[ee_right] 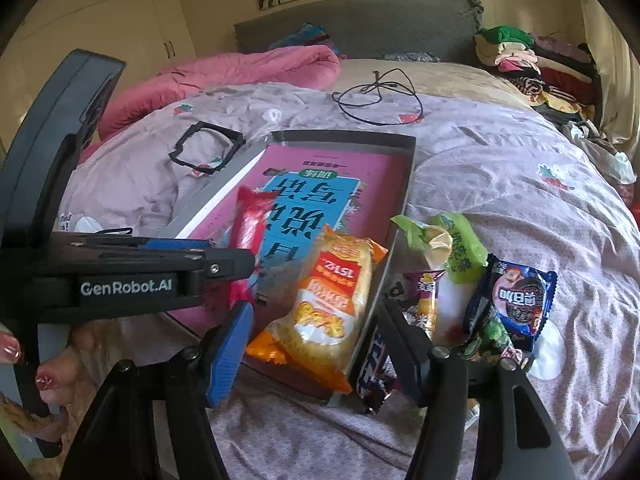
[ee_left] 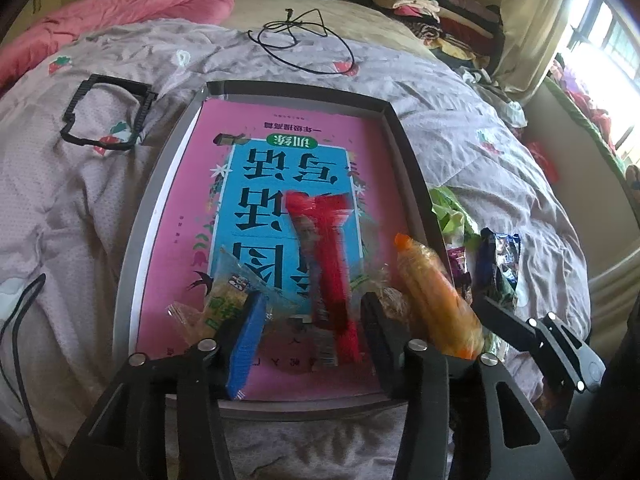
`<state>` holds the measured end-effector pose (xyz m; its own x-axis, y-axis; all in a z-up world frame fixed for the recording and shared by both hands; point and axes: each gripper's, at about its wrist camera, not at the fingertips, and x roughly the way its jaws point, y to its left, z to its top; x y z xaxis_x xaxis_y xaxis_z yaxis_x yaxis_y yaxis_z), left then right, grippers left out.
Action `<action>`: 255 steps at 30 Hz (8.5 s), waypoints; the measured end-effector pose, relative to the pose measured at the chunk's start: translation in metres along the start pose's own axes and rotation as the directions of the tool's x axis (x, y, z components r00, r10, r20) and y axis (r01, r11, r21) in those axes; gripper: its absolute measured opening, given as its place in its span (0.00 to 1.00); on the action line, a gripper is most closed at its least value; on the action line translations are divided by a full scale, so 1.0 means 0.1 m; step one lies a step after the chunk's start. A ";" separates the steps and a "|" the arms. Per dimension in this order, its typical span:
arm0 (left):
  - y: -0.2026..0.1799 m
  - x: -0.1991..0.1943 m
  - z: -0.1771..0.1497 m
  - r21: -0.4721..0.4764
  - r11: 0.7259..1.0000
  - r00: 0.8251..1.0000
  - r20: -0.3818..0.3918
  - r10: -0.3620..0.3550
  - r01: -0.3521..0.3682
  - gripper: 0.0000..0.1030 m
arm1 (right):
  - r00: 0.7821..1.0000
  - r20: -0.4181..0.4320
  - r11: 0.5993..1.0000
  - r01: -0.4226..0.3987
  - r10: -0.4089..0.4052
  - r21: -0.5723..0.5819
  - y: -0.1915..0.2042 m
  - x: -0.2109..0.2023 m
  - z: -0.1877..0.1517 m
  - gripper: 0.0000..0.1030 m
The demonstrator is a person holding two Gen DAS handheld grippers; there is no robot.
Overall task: Organize snacks
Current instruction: 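Lower the red snack onto the tray with the left tool while the right tool releases the bread packet, then move both open tools away from the tray toward the remaining snacks, then grasp the small cake packet with the left tool while the right tool grasps the green pea snack bag, then lift and carry the cake packet and green snack bag over the tray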
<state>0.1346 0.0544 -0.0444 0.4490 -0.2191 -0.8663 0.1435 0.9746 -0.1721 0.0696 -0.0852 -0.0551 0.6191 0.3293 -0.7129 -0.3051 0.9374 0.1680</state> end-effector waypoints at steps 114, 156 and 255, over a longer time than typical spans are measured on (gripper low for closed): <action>-1.29 -0.17 -0.43 0.368 0.913 0.984 -0.079 -0.159 0.177 0.76 | 0.978 -0.013 0.938 0.201 -0.206 0.281 -1.34 -0.72 -0.30 0.73; -1.65 0.46 -0.62 0.454 0.862 0.973 -0.144 -0.178 0.225 0.39 | 0.985 -0.173 0.979 0.054 -0.019 0.198 -1.28 0.08 -0.29 0.42; 0.02 -0.37 0.06 0.098 0.995 0.989 0.151 -0.002 -0.013 0.34 | 0.987 -0.003 0.986 -0.162 0.162 -0.034 -0.02 -0.05 0.05 0.24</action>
<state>0.1236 0.0641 -0.0097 0.5768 -0.2260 -0.7850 0.2240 0.9679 -0.1141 0.0714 -0.0883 -0.0486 0.5591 0.4760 -0.6788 -0.4255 0.8674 0.2578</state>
